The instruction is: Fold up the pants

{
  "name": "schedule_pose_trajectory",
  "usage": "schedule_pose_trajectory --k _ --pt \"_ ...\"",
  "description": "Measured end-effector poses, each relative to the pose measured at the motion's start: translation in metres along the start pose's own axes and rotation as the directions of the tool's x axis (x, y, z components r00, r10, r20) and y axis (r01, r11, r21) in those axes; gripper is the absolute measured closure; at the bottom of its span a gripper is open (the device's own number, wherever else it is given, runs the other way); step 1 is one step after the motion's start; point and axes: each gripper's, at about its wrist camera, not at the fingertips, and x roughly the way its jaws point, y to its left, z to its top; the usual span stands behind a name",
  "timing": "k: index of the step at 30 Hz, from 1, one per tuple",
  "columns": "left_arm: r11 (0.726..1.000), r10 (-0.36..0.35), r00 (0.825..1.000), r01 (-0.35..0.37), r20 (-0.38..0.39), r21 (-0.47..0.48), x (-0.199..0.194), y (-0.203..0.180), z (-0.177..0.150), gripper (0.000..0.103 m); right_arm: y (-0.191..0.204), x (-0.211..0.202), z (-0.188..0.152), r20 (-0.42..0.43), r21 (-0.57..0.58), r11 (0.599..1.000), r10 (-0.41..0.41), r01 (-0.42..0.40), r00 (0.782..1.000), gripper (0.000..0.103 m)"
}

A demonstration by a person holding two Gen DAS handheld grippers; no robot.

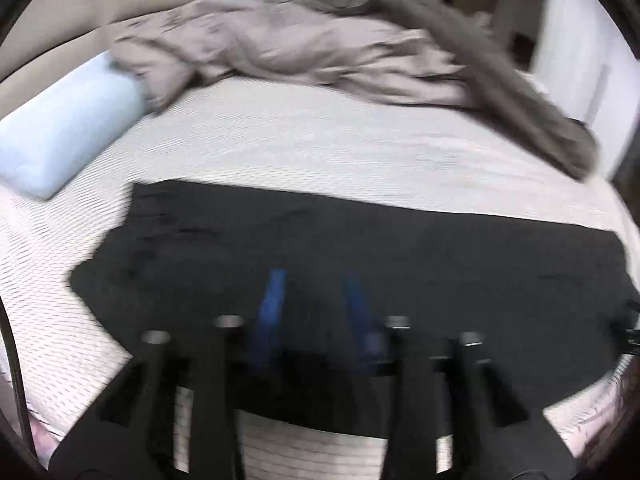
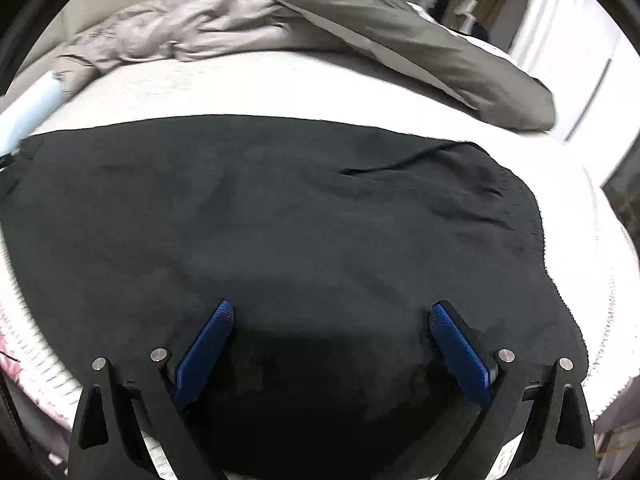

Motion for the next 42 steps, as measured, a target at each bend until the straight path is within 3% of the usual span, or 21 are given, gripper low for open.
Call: schedule_pose_trajectory --k 1,5,7,10,12,15,18,21,22,24,26,28,30,31,32,34,37,39,41,42 --pt "0.999 -0.029 1.0 0.028 0.013 0.016 -0.005 -0.026 -0.006 0.031 0.007 -0.005 -0.001 0.008 -0.021 0.999 0.034 -0.033 0.999 0.003" --pt "0.985 -0.15 0.988 0.152 -0.024 0.087 -0.004 -0.115 -0.022 0.027 0.032 -0.005 -0.01 -0.013 -0.129 0.99 0.061 -0.062 0.998 0.003" --pt "0.967 -0.225 0.972 0.232 -0.075 0.109 -0.005 -0.152 -0.037 0.027 0.026 0.002 -0.015 -0.035 -0.149 0.989 -0.005 0.0 0.999 0.003" --pt "0.948 -0.268 0.956 0.284 -0.116 0.144 -0.002 -0.196 -0.058 0.027 -0.015 0.004 -0.02 -0.052 -0.087 0.987 -0.142 0.137 0.989 0.003" --pt "0.941 -0.25 0.96 0.272 -0.127 0.201 -0.002 -0.222 -0.07 0.026 -0.056 0.004 -0.029 -0.081 -0.004 0.964 -0.265 0.266 0.961 0.003" --pt "0.934 -0.218 0.961 0.256 -0.169 0.251 0.014 -0.246 -0.083 0.022 -0.107 0.003 -0.044 -0.117 0.152 0.938 -0.297 0.313 0.948 0.002" --pt "0.936 -0.158 0.961 0.219 -0.227 0.275 0.029 -0.255 -0.1 0.022 -0.142 -0.017 -0.055 -0.087 0.342 0.925 -0.148 0.169 0.985 0.002" --pt "0.931 -0.18 0.96 0.237 -0.216 0.276 0.022 -0.269 -0.103 0.022 -0.166 -0.041 -0.066 0.006 0.475 0.88 -0.009 0.005 1.0 0.002" --pt "0.928 -0.205 0.953 0.261 -0.222 0.266 0.016 -0.271 -0.107 0.022 -0.17 -0.044 -0.069 0.024 0.499 0.866 0.021 -0.03 0.999 0.002" --pt "0.922 -0.229 0.946 0.286 -0.228 0.26 0.012 -0.278 -0.11 0.021 -0.185 -0.042 -0.08 0.072 0.584 0.797 0.134 -0.151 0.988 0.002" --pt "0.912 -0.235 0.942 0.298 -0.238 0.281 0.012 -0.291 -0.111 0.021 -0.189 -0.033 -0.085 0.096 0.645 0.733 0.204 -0.217 0.974 0.002" --pt "0.903 -0.222 0.947 0.289 -0.232 0.319 0.009 -0.305 -0.117 0.021 -0.191 -0.02 -0.089 0.101 0.682 0.694 0.224 -0.231 0.969 0.003" --pt "0.892 -0.21 0.951 0.281 -0.226 0.355 0.011 -0.317 -0.117 0.021 -0.196 -0.01 -0.091 0.115 0.709 0.67 0.202 -0.222 0.973 0.011" --pt "0.889 -0.209 0.952 0.279 -0.222 0.363 0.008 -0.323 -0.118 0.021 -0.196 -0.012 -0.088 0.143 0.718 0.661 0.166 -0.217 0.976 0.025" --pt "0.886 -0.212 0.952 0.283 -0.222 0.367 0.007 -0.328 -0.119 0.021 -0.194 -0.013 -0.085 0.148 0.718 0.665 0.141 -0.205 0.979 0.05" --pt "0.885 -0.215 0.95 0.287 -0.225 0.366 0.011 -0.333 -0.114 0.021 -0.195 -0.016 -0.072 0.188 0.686 0.688 0.146 -0.237 0.971 0.088" --pt "0.884 -0.226 0.947 0.298 -0.229 0.36 0.011 -0.336 -0.112 0.021 -0.199 -0.03 -0.065 0.246 0.676 0.693 0.109 -0.251 0.963 0.09" --pt "0.879 -0.238 0.943 0.311 -0.233 0.362 0.012 -0.335 -0.11 0.021 -0.206 -0.032 -0.066 0.232 0.692 0.685 0.087 -0.227 0.969 0.09" --pt "0.876 -0.233 0.944 0.307 -0.233 0.371 0.013 -0.334 -0.109 0.02 -0.212 -0.023 -0.068 0.141 0.702 0.703 0.023 -0.116 0.99 0.084" --pt "0.874 -0.23 0.946 0.304 -0.229 0.379 0.014 -0.334 -0.11 0.02 -0.214 -0.013 -0.07 0.068 0.701 0.711 0.007 -0.053 0.998 0.072"
